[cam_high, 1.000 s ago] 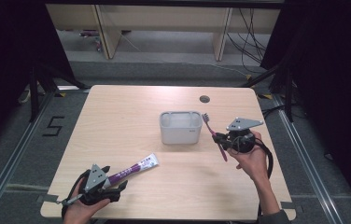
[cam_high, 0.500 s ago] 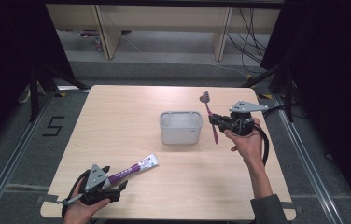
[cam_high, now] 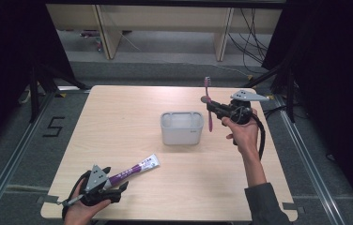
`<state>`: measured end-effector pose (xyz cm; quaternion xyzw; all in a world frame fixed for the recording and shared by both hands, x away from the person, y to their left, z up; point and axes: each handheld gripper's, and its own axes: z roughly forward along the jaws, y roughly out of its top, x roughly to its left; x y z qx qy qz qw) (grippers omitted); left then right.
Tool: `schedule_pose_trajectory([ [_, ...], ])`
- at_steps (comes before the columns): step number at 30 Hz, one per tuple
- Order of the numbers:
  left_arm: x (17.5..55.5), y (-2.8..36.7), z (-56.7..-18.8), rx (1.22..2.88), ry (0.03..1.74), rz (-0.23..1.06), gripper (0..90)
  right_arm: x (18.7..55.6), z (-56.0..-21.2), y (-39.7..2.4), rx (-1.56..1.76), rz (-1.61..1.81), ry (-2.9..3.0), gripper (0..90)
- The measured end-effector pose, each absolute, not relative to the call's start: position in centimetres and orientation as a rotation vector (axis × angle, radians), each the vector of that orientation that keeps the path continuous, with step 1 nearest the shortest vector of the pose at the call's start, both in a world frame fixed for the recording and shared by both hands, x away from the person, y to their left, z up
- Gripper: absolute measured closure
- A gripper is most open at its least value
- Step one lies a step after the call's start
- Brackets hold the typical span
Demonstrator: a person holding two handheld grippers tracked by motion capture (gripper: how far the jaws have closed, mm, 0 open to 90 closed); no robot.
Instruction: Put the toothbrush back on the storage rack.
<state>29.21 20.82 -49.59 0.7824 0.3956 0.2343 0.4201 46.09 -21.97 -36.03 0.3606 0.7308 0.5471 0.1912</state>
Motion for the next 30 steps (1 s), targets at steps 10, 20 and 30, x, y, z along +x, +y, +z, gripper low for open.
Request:
schedule_pose_trajectory([
  [10, 29.2, 20.8, -49.6, 1.962, 0.992, 0.588, 17.1, 47.9, -36.4, -20.4, 1.072, 1.582, 2.023, 82.4],
  [20, 29.2, 20.8, -49.6, 1.963, 0.989, 0.588, 17.0, 49.6, -37.2, -19.8, 1.134, 1.607, 1.993, 82.3],
  [30, 29.2, 20.9, -49.5, 1.967, 0.986, 0.589, 17.1, 50.4, -38.5, -19.1, 1.189, 1.573, 2.007, 82.3],
])
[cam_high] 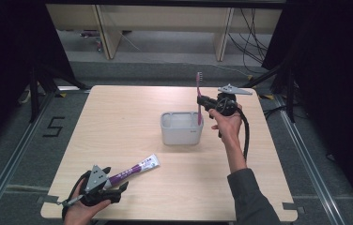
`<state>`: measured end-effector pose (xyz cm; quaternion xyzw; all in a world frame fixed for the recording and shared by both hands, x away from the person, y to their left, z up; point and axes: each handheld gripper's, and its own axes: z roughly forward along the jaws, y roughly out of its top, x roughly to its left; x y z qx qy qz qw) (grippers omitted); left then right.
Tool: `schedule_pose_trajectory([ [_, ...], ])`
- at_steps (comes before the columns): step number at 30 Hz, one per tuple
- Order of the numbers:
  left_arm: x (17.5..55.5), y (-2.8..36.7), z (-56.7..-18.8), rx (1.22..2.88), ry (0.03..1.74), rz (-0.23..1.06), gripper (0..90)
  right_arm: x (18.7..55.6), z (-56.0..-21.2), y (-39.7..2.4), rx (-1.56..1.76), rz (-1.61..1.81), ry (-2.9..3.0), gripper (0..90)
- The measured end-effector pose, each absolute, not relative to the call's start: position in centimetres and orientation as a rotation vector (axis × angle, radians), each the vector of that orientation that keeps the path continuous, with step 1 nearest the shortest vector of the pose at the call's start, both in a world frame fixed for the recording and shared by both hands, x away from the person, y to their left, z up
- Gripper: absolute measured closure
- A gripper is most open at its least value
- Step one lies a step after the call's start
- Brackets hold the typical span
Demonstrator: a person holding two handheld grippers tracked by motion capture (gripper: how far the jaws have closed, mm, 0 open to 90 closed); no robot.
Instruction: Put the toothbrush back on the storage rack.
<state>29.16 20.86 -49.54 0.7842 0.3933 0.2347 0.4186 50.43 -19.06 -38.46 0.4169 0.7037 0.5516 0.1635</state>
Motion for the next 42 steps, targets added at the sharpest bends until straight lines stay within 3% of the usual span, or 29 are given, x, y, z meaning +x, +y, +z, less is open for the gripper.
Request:
schedule_pose_trajectory([
  [42, 29.1, 20.7, -49.7, 1.965, 0.984, 0.582, 17.1, 51.1, -42.9, -19.1, 1.232, 1.451, 2.058, 81.4],
])
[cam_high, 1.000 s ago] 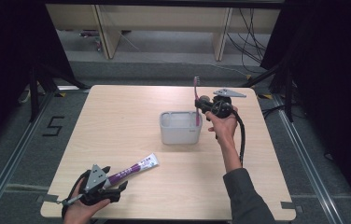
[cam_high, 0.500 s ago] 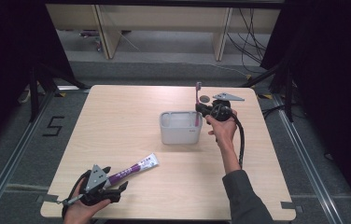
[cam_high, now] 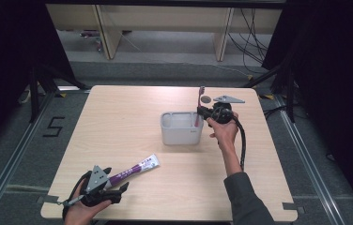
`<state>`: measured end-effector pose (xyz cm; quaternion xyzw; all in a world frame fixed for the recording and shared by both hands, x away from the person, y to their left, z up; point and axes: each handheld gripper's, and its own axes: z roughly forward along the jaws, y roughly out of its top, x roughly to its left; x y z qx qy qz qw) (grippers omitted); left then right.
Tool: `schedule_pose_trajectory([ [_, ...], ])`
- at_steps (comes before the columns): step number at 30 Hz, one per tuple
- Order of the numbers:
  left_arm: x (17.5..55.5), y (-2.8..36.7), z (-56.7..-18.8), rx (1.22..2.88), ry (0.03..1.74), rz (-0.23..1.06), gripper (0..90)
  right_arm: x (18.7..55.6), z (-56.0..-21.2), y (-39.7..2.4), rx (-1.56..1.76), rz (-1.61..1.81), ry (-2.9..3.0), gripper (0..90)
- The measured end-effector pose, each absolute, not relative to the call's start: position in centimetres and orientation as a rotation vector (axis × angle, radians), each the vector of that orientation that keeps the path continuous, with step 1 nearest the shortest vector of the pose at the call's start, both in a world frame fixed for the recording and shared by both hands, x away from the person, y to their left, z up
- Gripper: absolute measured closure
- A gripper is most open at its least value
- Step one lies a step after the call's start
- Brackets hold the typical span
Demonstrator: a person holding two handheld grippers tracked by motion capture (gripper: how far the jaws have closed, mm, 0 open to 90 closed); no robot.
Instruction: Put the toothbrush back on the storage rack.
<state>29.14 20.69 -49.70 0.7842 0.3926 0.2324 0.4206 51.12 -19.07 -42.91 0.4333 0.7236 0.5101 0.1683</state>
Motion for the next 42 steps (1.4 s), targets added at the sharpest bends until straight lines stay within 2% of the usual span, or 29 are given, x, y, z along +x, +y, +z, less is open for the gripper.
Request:
schedule_pose_trajectory([
  [10, 29.1, 20.7, -49.7, 1.972, 0.986, 0.583, 17.0, 50.9, -43.0, -19.0, 1.239, 1.42, 2.077, 78.7],
  [14, 29.1, 20.7, -49.7, 1.964, 0.99, 0.584, 17.0, 50.7, -43.0, -19.2, 1.248, 1.431, 2.076, 73.4],
  [17, 29.1, 20.7, -49.7, 1.971, 0.986, 0.584, 17.0, 50.5, -42.9, -19.4, 1.245, 1.429, 2.073, 64.7],
  [18, 29.1, 20.7, -49.7, 1.971, 0.986, 0.584, 17.1, 50.5, -42.9, -19.4, 1.245, 1.429, 2.073, 64.7],
  [19, 29.1, 20.7, -49.7, 1.964, 0.989, 0.584, 17.1, 50.3, -42.7, -19.5, 1.255, 1.42, 2.057, 58.3],
  [20, 29.1, 20.7, -49.7, 1.964, 0.989, 0.584, 17.0, 50.3, -42.7, -19.5, 1.255, 1.42, 2.057, 58.3],
  [21, 29.1, 20.7, -49.7, 1.962, 0.99, 0.582, 17.1, 50.0, -42.7, -19.6, 1.265, 1.433, 2.054, 53.8],
  [25, 29.1, 20.7, -49.7, 1.97, 0.987, 0.586, 17.0, 49.5, -42.5, -19.8, 1.305, 1.422, 2.038, 46.0],
  [35, 29.1, 20.8, -49.7, 1.97, 0.989, 0.59, 17.1, 47.5, -41.7, -20.7, 1.281, 1.451, 2.036, 40.4],
  [42, 29.1, 20.7, -49.7, 1.962, 0.994, 0.591, 17.1, 46.3, -41.6, -21.1, 1.245, 1.444, 2.051, 39.6],
])
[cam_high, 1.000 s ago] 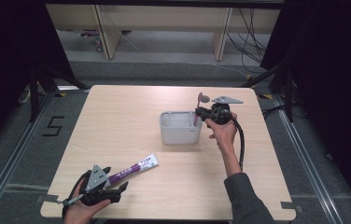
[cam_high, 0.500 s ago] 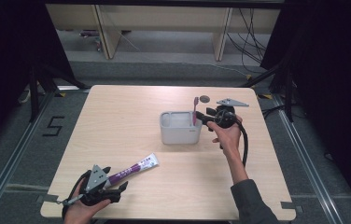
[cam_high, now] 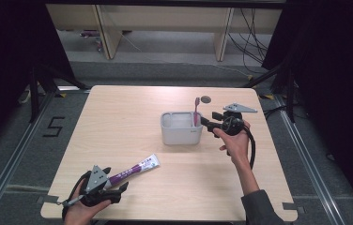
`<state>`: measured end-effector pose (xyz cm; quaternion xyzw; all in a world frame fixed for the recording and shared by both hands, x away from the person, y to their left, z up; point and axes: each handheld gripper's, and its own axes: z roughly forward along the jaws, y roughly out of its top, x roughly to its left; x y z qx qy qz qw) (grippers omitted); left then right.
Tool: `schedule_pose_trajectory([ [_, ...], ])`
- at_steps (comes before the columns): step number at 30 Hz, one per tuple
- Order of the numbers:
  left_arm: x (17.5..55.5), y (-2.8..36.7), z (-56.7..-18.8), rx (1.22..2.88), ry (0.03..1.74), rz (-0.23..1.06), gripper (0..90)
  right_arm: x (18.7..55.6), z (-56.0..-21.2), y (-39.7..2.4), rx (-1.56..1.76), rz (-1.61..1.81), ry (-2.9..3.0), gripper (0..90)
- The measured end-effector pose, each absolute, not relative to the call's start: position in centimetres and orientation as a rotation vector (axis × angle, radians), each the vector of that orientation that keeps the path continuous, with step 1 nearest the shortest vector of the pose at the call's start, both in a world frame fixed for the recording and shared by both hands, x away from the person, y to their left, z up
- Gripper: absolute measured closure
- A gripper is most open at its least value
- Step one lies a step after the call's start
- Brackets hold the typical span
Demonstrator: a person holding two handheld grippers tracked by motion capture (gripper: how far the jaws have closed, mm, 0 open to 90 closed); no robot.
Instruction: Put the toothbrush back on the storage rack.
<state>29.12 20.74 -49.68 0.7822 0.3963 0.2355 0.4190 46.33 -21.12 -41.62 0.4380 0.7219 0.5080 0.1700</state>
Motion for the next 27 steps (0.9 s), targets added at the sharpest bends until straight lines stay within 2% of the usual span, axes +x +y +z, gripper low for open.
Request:
schedule_pose_trajectory([
  [10, 29.1, 20.8, -49.7, 1.966, 0.982, 0.585, 17.1, 43.8, -41.6, -22.7, 1.21, 1.418, 2.093, 37.9],
  [27, 29.0, 20.8, -49.6, 1.967, 0.987, 0.585, 17.1, 42.0, -42.2, -24.0, 1.204, 1.374, 2.107, 35.4],
])
